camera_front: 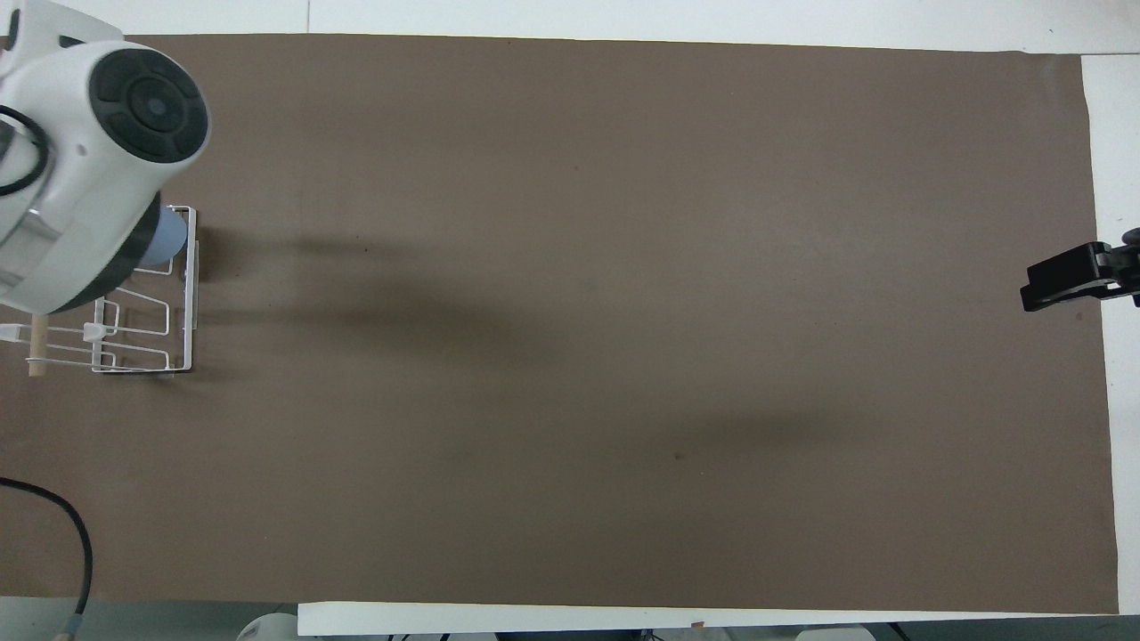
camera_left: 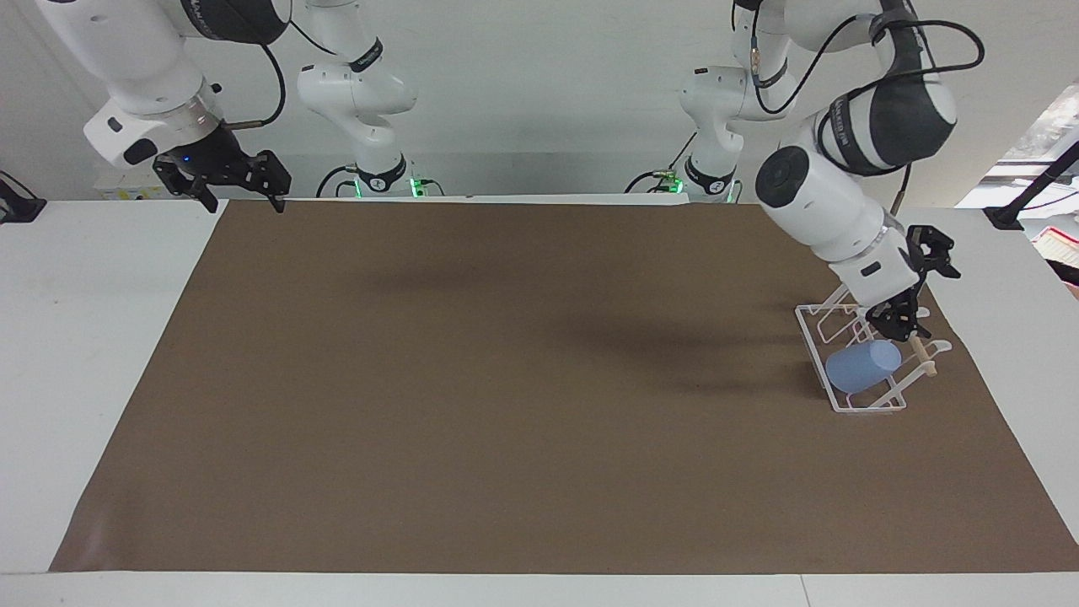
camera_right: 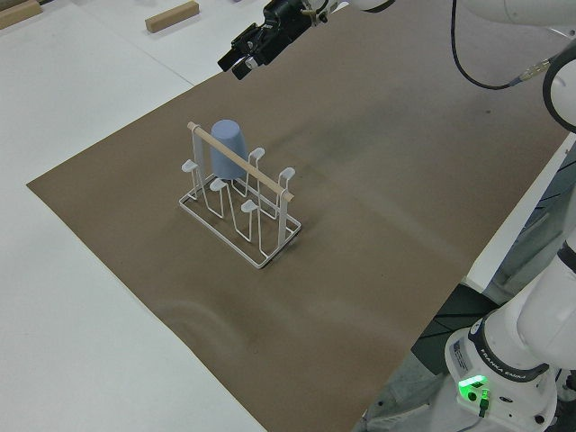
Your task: Hang cup on cup holder
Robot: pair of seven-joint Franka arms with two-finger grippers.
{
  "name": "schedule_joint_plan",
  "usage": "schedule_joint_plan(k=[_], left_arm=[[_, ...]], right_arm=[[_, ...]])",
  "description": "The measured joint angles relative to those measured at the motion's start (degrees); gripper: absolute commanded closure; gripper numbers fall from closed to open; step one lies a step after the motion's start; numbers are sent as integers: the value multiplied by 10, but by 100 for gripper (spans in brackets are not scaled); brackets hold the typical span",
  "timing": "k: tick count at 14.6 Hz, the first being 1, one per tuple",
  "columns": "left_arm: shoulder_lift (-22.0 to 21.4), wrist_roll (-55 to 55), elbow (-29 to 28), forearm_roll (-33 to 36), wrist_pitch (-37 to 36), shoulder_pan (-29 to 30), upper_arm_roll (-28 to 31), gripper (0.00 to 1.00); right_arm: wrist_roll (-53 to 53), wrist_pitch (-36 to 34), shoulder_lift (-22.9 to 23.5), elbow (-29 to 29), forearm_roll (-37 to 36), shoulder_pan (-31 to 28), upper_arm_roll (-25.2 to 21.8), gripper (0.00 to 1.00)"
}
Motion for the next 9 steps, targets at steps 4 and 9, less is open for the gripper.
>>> schedule_joint_plan(k=[4, 9], left_arm=[[-26, 200, 17, -156, 4, 53, 2, 0], [-57, 425, 17, -427, -38, 118, 5, 0]], right_arm=[[0, 0, 0, 0, 0, -13, -2, 0], [0, 0, 0, -1, 0, -14, 0, 0]])
